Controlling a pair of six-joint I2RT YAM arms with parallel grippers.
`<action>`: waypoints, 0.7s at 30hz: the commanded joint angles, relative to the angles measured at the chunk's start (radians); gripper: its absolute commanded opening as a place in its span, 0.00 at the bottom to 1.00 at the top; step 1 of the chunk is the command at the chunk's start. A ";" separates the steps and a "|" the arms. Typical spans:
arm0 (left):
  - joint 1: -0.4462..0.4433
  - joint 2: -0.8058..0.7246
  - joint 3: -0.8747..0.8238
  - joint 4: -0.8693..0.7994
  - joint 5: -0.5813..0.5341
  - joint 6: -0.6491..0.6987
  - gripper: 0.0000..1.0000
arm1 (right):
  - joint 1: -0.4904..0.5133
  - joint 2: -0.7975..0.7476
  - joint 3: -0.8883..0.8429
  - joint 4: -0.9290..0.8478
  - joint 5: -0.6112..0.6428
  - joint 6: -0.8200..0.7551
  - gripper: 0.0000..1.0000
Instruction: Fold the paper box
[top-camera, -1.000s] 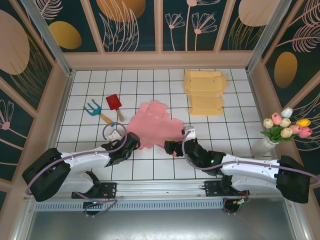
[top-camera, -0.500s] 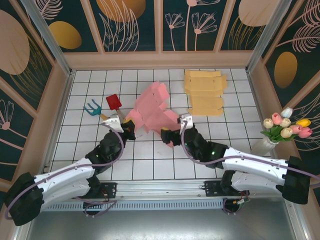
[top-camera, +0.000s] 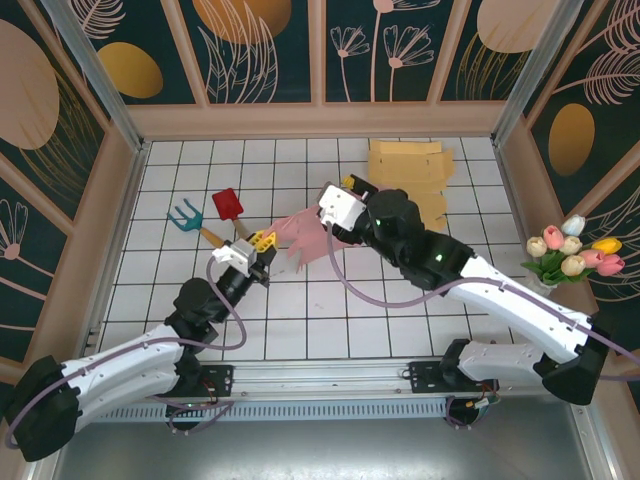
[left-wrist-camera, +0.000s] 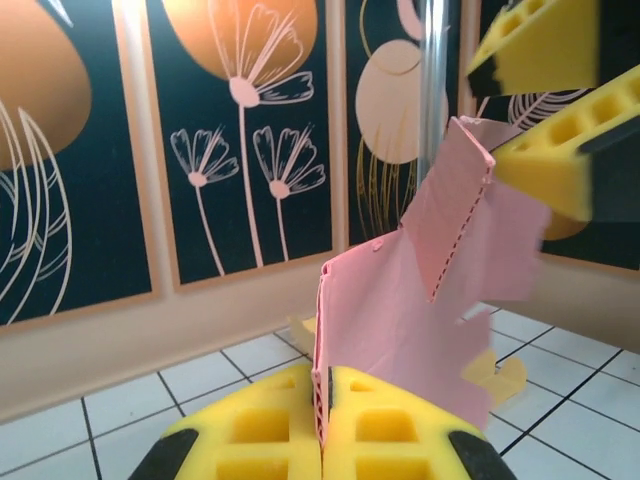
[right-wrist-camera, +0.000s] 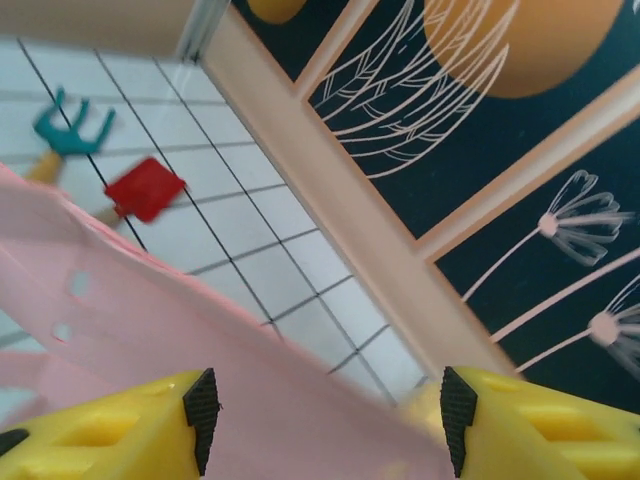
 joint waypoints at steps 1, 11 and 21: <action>-0.004 -0.055 -0.014 0.060 0.065 0.024 0.00 | -0.009 -0.016 0.063 -0.139 -0.157 -0.306 0.64; -0.005 -0.104 -0.056 0.082 0.012 -0.003 0.00 | -0.008 0.037 0.242 -0.403 -0.236 -0.355 0.64; -0.005 -0.068 -0.043 0.069 -0.033 -0.017 0.00 | -0.017 0.138 0.326 -0.535 -0.134 -0.331 0.57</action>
